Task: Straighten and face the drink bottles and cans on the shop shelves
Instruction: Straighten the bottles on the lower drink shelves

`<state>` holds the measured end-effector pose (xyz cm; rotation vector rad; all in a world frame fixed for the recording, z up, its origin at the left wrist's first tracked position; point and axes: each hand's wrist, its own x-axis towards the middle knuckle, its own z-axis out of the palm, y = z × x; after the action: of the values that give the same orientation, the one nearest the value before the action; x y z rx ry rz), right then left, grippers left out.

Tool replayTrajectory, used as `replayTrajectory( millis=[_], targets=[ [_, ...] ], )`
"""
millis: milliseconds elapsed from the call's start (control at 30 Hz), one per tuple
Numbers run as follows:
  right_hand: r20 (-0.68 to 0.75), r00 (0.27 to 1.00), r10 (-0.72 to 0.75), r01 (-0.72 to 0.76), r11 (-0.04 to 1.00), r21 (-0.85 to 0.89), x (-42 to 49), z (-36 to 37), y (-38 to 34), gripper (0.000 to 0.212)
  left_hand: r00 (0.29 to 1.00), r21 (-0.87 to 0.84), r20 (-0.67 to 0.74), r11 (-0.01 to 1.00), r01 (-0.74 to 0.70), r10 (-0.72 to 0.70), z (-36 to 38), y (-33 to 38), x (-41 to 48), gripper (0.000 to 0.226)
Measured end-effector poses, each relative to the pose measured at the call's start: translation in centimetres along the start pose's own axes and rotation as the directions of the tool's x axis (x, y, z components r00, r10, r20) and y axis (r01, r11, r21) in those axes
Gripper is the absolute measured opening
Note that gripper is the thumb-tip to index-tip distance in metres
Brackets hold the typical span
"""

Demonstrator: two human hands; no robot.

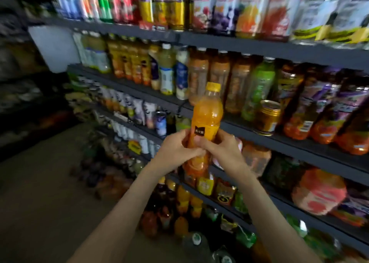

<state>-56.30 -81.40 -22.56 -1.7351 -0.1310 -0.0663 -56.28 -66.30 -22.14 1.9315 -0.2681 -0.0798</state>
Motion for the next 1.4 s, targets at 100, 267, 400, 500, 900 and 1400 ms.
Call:
replayTrajectory(
  millis=[100,267,400,500,900,1400],
  targets=[
    [0.021,1.0,-0.005,0.005,0.999,0.038,3.8,7.6,-0.6,0.023,0.998,0.005,-0.061,1.0,0.011,-0.01,-7.4,-2.7,0.7,0.033],
    [0.084,0.996,0.014,-0.026,0.989,0.145,8.9,18.4,-2.0,0.028,0.991,0.13,-0.134,0.991,0.024,-0.007,-18.0,-6.2,2.0,0.029],
    [0.157,0.987,0.015,-0.04,0.987,0.159,12.7,24.8,-2.6,0.028,0.98,0.116,-0.2,0.993,0.038,-0.014,-24.3,-9.0,3.1,0.024],
    [0.234,0.972,-0.02,-0.009,0.992,0.123,16.4,28.8,-3.0,0.032,0.958,0.02,-0.284,0.999,0.032,-0.025,-28.4,-11.3,4.7,0.022],
    [-0.123,0.975,-0.184,0.196,0.977,0.086,39.4,41.8,-2.6,0.019,0.86,-0.109,-0.509,0.994,-0.015,-0.043,-46.4,-20.6,20.0,0.027],
    [-0.699,0.638,-0.323,0.006,0.91,-0.415,54.4,51.4,0.3,0.059,0.927,-0.028,-0.342,0.984,-0.174,0.154,-57.7,-26.6,37.2,0.037]
  ],
)
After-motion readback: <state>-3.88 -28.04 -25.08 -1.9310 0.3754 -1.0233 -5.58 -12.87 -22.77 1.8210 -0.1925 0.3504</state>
